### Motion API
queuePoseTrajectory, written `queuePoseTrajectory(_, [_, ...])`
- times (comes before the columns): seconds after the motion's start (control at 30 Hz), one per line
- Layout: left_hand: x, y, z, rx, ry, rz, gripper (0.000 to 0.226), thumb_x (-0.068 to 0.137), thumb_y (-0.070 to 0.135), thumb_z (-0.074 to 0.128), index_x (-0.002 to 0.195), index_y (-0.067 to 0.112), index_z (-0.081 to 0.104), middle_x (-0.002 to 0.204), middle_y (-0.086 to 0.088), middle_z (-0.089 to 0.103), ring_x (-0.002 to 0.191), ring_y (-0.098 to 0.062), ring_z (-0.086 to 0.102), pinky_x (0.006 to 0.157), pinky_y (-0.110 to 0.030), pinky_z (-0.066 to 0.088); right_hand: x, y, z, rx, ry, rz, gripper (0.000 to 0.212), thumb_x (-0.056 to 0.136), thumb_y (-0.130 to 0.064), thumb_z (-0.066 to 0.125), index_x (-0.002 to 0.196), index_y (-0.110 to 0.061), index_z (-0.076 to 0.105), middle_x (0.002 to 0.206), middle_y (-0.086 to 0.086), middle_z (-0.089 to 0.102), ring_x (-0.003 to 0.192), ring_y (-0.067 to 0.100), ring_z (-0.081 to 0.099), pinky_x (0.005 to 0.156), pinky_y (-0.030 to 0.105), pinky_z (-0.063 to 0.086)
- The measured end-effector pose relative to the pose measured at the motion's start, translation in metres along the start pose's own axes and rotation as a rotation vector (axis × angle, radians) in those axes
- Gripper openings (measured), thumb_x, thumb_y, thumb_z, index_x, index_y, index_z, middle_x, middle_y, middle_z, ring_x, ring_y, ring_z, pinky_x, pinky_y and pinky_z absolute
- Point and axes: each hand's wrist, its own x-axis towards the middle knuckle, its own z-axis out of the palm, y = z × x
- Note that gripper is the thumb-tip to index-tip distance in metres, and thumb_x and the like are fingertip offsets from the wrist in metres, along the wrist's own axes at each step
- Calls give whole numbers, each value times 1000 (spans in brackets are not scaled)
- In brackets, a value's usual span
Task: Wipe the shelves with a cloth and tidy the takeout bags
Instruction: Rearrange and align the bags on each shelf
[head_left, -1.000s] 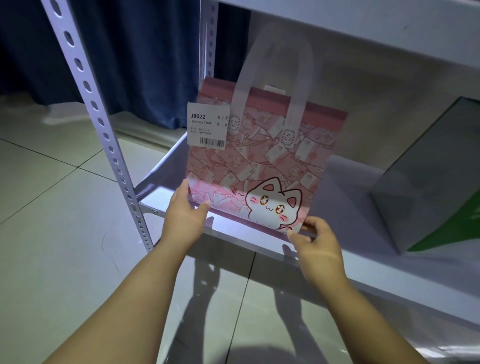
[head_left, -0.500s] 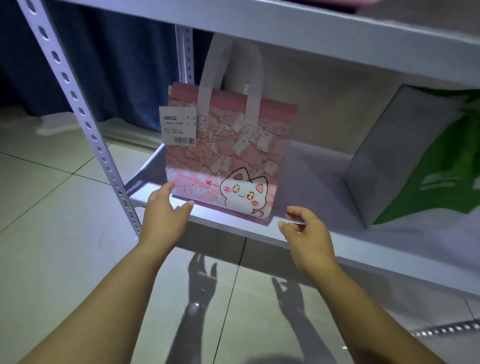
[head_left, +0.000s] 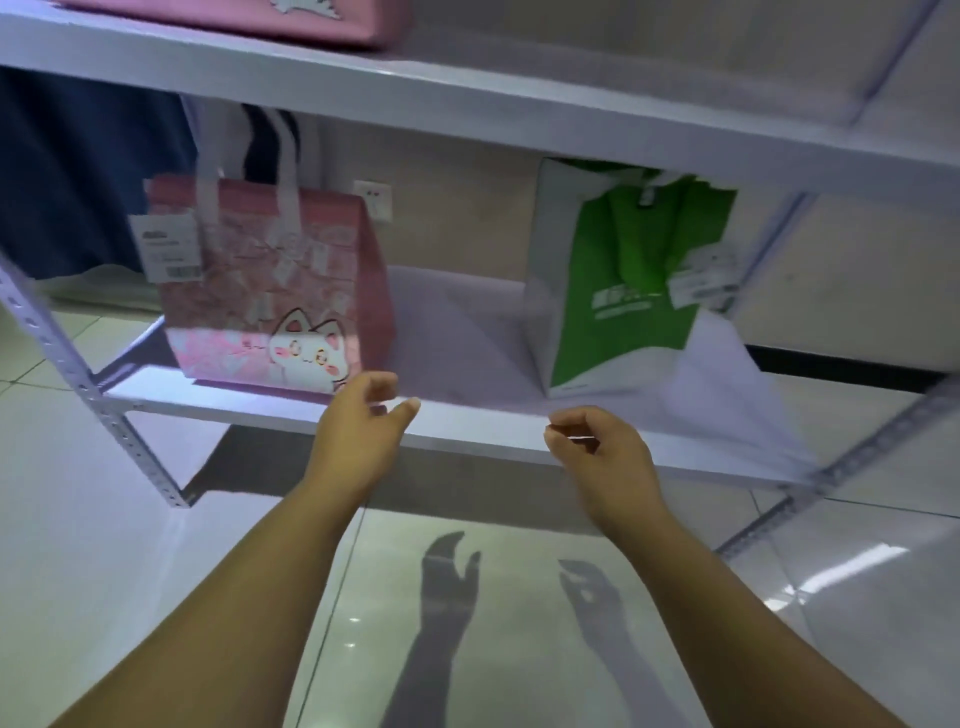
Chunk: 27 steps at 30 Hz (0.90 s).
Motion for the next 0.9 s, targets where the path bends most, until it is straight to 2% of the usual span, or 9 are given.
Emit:
queuePoseTrajectory(0.13, [-11, 35, 53, -30, -99, 4, 28, 83, 26, 67, 109, 18, 59, 106, 3, 61, 86, -12, 57, 71, -25, 44, 2, 19, -57, -83, 69, 35, 6, 87, -27, 61, 92, -30, 63, 87, -18, 62, 79, 1, 58, 60, 15, 41])
queuePoseTrajectory(0.23, [-6, 53, 84, -31, -171, 27, 26, 83, 29, 67, 107, 21, 59, 102, 5, 60, 83, -10, 57, 61, -21, 42, 11, 32, -86, -157, 119, 73, 6, 87, -27, 60, 94, -28, 61, 88, -17, 61, 80, 2, 56, 58, 13, 38])
queuePoseTrajectory(0.37, [16, 48, 115, 4, -232, 50, 22, 84, 32, 65, 102, 25, 55, 101, 7, 57, 87, -12, 55, 65, -22, 38, 40, 55, -98, -213, 204, 116, 8, 88, -24, 60, 96, -24, 61, 88, -12, 61, 75, 2, 55, 57, 16, 39])
queuePoseTrajectory(0.47, [41, 39, 136, -9, -223, 21, 26, 84, 30, 65, 106, 20, 55, 104, 3, 57, 88, -16, 53, 73, -27, 38, 71, 72, -97, -249, 238, 160, 13, 89, -23, 59, 102, -22, 60, 94, -7, 63, 74, 3, 55, 59, 20, 40])
queuePoseTrajectory(0.63, [66, 27, 165, -11, -303, 47, 41, 87, 31, 62, 123, 20, 47, 115, 4, 45, 97, -15, 46, 80, -29, 35, 123, 98, -92, -323, 281, 201, 38, 88, -21, 61, 124, -16, 51, 116, 0, 59, 92, 15, 56, 78, 26, 44])
queuePoseTrajectory(0.7, [70, 25, 176, -36, -350, 82, 33, 88, 25, 61, 118, 25, 48, 110, 8, 45, 91, -10, 47, 79, -26, 35, 143, 105, -92, -348, 280, 234, 51, 88, -22, 62, 134, -15, 42, 127, 2, 54, 107, 20, 56, 86, 28, 43])
queuePoseTrajectory(0.77, [71, 22, 184, -78, -399, 97, 27, 89, 19, 60, 108, 34, 47, 102, 15, 48, 79, 6, 48, 74, -20, 36, 161, 110, -92, -318, 275, 257, 63, 87, -22, 64, 141, -14, 33, 138, 3, 47, 120, 23, 50, 94, 32, 42])
queuePoseTrajectory(0.83, [75, 18, 189, -104, -438, 70, 32, 89, 16, 59, 112, 35, 48, 96, 25, 51, 75, 18, 45, 63, -10, 38, 177, 113, -92, -262, 262, 265, 75, 85, -23, 67, 146, -16, 24, 145, 3, 40, 127, 23, 44, 101, 36, 41])
queuePoseTrajectory(0.9, [80, 14, 192, -117, -456, 35, 40, 89, 12, 58, 121, 35, 47, 95, 28, 51, 73, 20, 44, 56, 0, 33, 192, 113, -91, -230, 221, 275, 80, 83, -23, 69, 147, -18, 21, 148, 1, 35, 132, 24, 38, 105, 39, 38])
